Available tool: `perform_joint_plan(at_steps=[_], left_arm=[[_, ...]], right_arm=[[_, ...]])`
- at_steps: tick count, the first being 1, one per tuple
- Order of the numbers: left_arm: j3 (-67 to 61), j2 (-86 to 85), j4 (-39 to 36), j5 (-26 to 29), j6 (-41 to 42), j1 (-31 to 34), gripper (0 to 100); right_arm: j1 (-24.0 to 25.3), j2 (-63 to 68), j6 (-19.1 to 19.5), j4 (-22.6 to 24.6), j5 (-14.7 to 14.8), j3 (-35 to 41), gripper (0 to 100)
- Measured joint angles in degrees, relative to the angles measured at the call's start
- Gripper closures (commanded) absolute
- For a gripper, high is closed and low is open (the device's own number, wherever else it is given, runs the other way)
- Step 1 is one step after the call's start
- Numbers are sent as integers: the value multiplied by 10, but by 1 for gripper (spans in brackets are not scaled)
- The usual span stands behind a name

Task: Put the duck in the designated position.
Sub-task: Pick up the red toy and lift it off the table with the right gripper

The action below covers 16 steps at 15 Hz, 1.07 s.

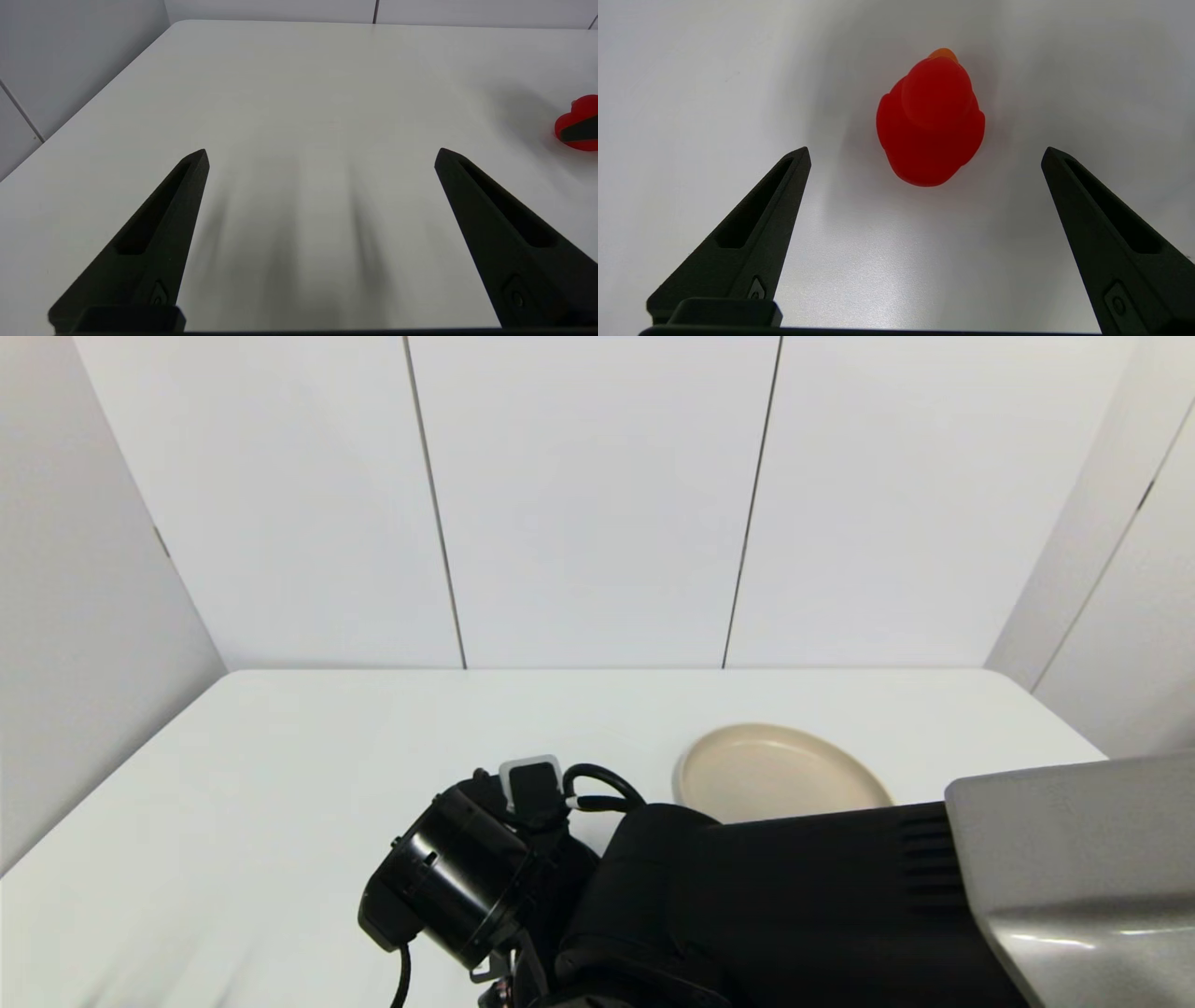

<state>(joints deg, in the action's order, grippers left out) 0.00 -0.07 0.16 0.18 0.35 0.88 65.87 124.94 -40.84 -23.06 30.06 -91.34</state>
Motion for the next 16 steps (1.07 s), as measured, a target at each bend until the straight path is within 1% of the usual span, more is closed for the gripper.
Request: perform_joint_plan(at_steps=[16], left_arm=[[0,0,0,0,0,0,0]], right_arm=[[-19,48,1,4,5,-44,0]])
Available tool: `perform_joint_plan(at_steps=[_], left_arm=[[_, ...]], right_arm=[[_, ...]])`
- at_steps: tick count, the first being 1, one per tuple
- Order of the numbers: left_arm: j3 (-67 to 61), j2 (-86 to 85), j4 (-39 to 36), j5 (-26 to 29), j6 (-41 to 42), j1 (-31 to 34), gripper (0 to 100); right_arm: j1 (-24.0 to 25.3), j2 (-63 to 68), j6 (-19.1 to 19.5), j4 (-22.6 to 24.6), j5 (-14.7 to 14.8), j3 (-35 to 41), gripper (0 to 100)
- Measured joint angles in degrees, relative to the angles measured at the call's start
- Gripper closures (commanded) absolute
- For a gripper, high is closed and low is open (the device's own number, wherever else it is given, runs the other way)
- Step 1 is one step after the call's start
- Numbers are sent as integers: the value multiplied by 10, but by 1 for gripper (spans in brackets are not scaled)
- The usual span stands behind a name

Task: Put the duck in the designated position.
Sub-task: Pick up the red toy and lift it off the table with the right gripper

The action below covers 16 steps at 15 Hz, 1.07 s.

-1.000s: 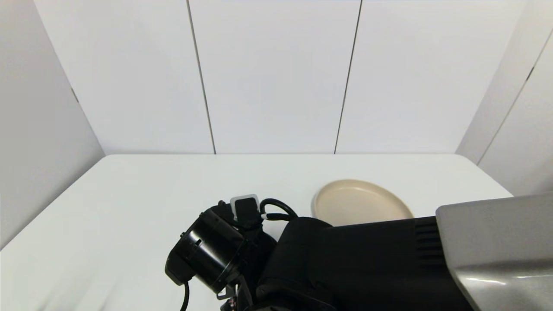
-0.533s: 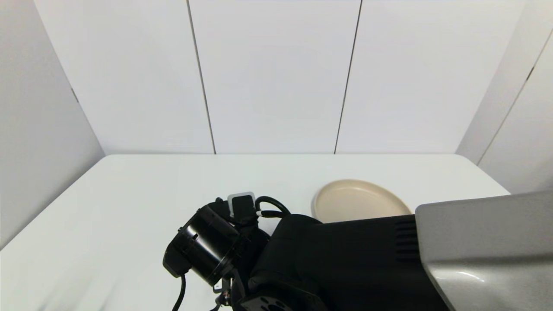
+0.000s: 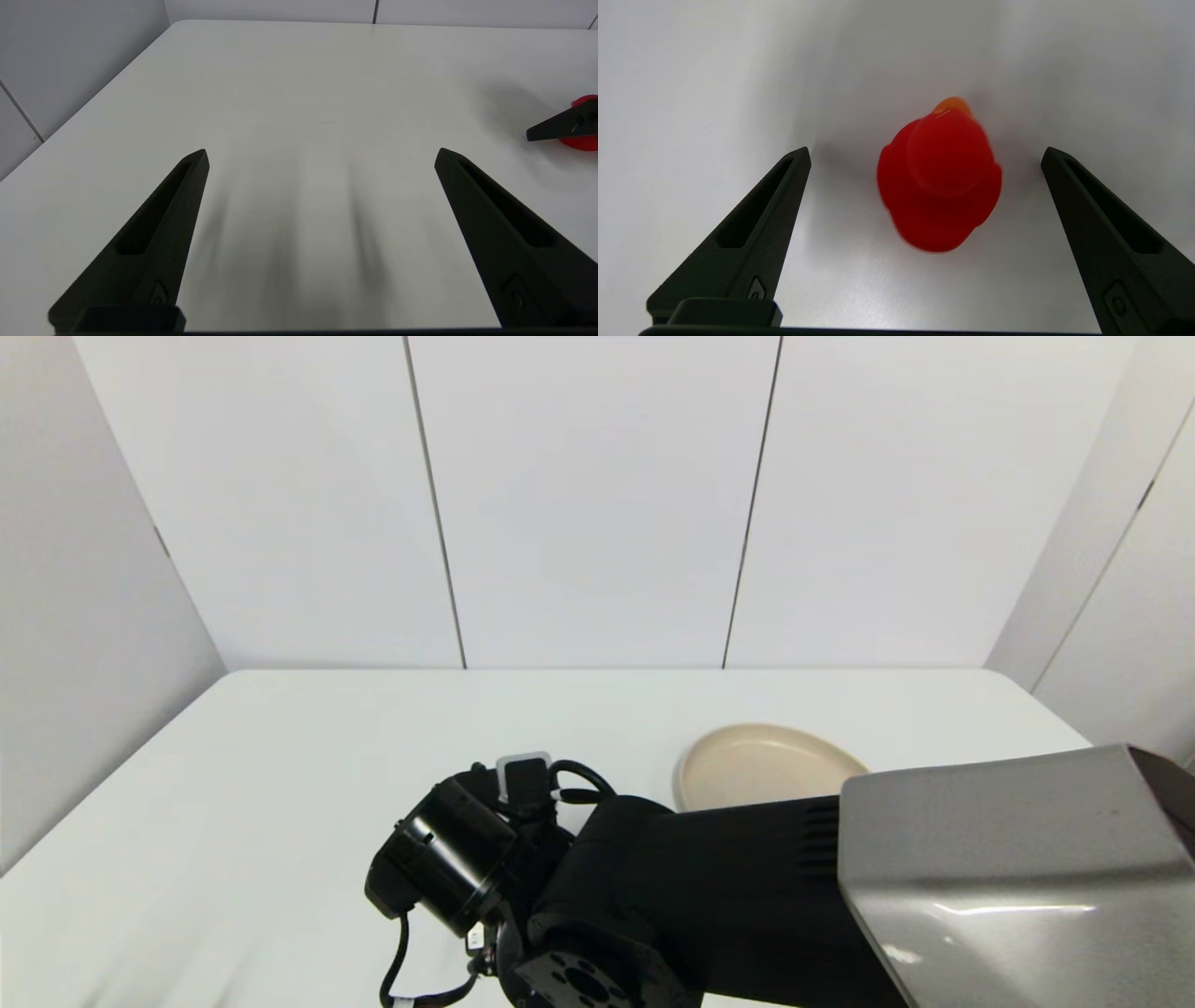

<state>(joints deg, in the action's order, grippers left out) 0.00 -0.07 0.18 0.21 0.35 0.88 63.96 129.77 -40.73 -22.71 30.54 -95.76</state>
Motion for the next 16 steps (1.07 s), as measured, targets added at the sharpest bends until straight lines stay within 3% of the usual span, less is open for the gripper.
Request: perform_joint_plan(at_steps=[3,4,16], left_arm=[[0,0,0,0,0,0,0],[0,0,0,0,0,0,0],[0,0,0,0,0,0,0]], right_arm=[[0,2,2,7,0,-1,0],[-1,2,4,14,1,-1,100],[-3,0,14,23,13,1,100]])
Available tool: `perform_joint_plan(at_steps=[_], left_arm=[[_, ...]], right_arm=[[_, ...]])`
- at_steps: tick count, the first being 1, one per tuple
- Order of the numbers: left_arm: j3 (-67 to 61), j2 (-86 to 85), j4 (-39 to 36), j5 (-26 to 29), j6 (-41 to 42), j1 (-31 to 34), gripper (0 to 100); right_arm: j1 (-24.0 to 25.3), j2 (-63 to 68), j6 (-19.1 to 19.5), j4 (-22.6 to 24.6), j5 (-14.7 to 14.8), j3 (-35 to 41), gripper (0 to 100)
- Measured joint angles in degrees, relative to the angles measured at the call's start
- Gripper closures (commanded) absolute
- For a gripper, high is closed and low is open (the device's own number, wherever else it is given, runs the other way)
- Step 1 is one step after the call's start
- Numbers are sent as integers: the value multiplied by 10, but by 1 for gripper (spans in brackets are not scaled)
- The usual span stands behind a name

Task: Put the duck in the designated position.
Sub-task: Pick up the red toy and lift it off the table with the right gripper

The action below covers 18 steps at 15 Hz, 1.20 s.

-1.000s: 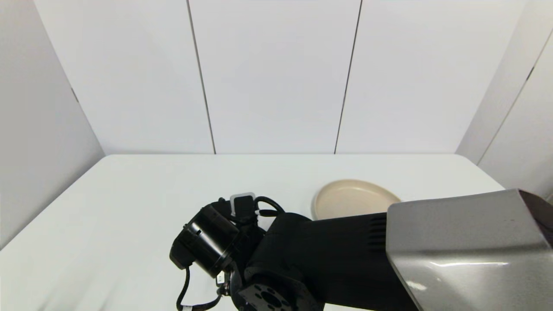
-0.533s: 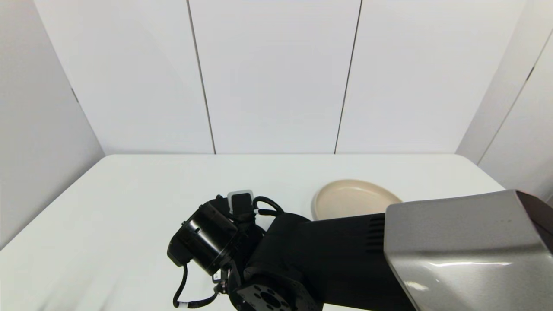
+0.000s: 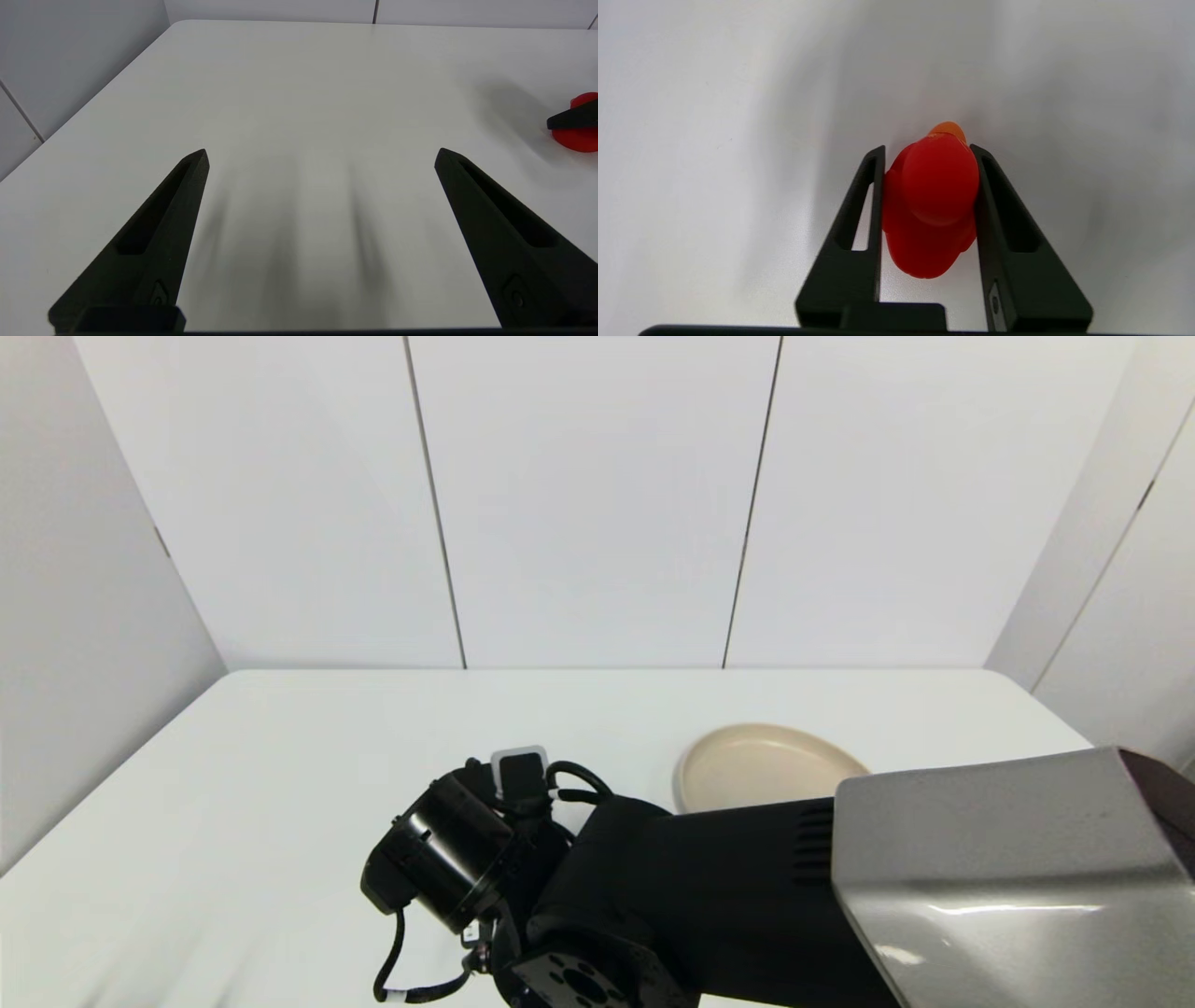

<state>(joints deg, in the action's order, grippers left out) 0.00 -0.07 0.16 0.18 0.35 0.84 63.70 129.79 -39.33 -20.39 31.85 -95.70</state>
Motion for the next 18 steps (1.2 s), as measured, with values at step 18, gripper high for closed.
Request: perform_joint_plan(at_steps=[18], left_arm=[[0,0,0,0,0,0,0]], right_arm=[[-27,-51,31,-2,0,12,100]])
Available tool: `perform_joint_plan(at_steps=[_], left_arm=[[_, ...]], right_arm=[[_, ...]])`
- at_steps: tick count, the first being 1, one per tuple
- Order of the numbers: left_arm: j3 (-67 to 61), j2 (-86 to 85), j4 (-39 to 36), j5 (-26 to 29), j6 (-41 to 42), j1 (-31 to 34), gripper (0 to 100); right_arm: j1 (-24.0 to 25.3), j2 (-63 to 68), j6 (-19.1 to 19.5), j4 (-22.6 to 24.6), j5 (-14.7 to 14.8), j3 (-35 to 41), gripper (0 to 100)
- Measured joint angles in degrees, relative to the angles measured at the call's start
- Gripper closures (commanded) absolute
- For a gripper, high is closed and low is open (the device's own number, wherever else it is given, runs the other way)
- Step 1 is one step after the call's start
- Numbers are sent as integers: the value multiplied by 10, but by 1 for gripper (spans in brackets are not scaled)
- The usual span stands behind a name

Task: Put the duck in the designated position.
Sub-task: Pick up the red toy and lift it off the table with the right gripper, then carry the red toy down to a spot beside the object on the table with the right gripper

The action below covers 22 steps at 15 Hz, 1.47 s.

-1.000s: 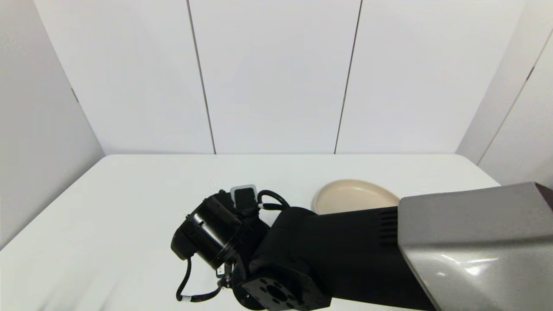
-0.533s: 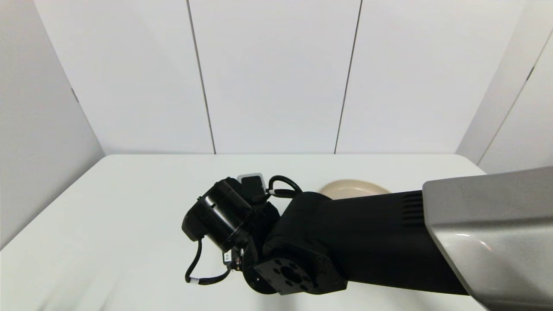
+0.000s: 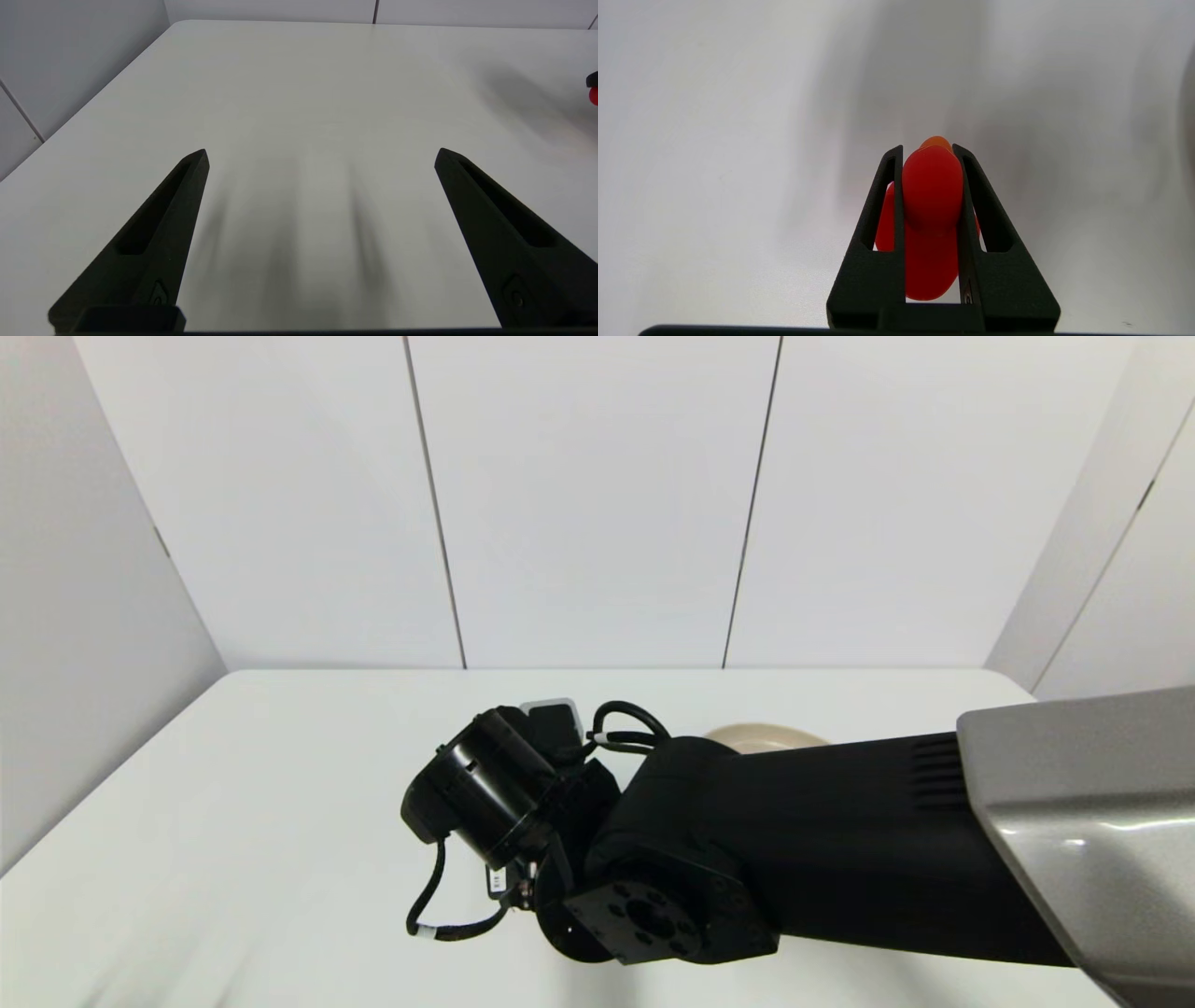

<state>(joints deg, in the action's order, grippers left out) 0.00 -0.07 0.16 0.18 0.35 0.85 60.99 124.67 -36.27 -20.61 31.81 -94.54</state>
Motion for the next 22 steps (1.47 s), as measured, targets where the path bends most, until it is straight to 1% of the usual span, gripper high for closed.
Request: perform_joint_plan(at_steps=[2,6,12,19,22], left_arm=[[0,0,0,0,0,0,0],[0,0,0,0,0,0,0],[0,0,0,0,0,0,0],[0,0,0,0,0,0,0],[0,0,0,0,0,0,0]], right_arm=[[-11,-8,15,3,0,0,100],[-57,-28,69,7,0,-8,100],[-165,-33,148,9,-6,-49,100],[-310,4,231,9,-58,-123,100],[-353,30,247,9,-65,-139,100]])
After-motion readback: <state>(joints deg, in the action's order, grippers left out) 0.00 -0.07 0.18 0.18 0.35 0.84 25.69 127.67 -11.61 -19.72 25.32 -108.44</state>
